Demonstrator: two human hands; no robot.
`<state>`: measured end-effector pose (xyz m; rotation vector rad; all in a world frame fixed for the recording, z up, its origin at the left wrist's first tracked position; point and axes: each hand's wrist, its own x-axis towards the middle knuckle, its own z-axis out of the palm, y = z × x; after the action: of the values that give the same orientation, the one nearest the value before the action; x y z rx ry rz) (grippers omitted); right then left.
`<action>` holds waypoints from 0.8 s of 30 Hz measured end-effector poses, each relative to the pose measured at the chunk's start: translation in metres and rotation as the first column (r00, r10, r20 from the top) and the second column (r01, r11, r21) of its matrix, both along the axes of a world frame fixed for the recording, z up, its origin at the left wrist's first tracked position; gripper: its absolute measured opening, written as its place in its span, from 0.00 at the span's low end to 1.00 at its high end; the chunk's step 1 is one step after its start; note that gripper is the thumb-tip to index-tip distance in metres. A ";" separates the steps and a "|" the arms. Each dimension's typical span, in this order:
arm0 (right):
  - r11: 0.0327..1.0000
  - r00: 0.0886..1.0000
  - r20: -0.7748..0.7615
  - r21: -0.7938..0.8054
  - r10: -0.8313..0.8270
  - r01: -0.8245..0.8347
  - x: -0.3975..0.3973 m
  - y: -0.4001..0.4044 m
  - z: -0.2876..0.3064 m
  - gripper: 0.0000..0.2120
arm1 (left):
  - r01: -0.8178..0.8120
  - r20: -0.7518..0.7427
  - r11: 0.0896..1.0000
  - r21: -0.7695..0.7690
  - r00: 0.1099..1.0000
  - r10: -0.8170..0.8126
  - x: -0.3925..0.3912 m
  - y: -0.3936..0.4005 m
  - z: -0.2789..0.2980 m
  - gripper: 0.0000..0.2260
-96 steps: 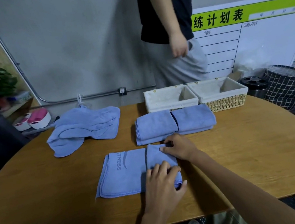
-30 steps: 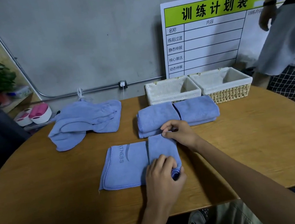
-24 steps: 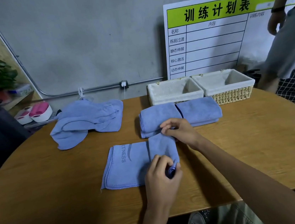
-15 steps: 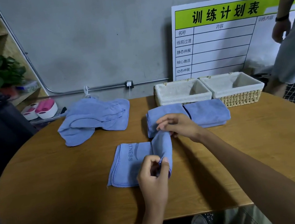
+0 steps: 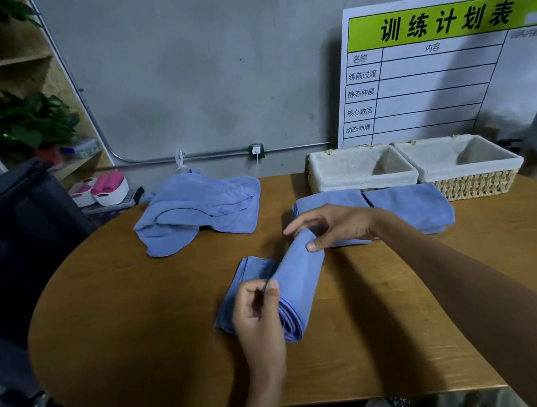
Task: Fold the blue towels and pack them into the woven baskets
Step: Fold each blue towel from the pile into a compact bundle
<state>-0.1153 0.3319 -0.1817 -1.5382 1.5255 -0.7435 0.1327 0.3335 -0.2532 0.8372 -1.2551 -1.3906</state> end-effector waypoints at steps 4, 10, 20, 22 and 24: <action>0.996 0.999 0.038 -0.077 -0.031 0.033 0.019 -0.018 -0.005 0.18 | -0.060 -0.038 0.997 0.057 0.997 0.062 0.014 -0.014 0.000 0.11; 0.986 0.994 0.084 -0.149 -0.068 0.080 0.043 -0.053 -0.021 0.13 | -0.190 0.008 0.976 0.108 0.982 0.190 0.037 -0.039 -0.003 0.07; 0.960 0.980 -0.107 -0.244 -0.170 0.140 0.088 -0.110 -0.072 0.13 | -0.273 0.375 0.951 -0.146 0.874 0.308 0.064 -0.084 -0.007 0.04; 0.954 0.963 -0.152 -0.236 -0.222 0.183 0.093 -0.114 -0.083 0.13 | -0.240 0.438 0.953 -0.183 0.848 0.298 0.068 -0.087 -0.010 0.07; 0.943 0.937 -0.212 -0.248 -0.278 0.224 0.096 -0.116 -0.085 0.12 | -0.227 0.494 0.947 -0.228 0.811 0.313 0.070 -0.093 -0.014 0.08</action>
<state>-0.0197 0.2157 -0.2664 -1.6626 1.9038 -0.9222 0.2032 0.2407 -0.2677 1.2857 -1.5600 -0.8351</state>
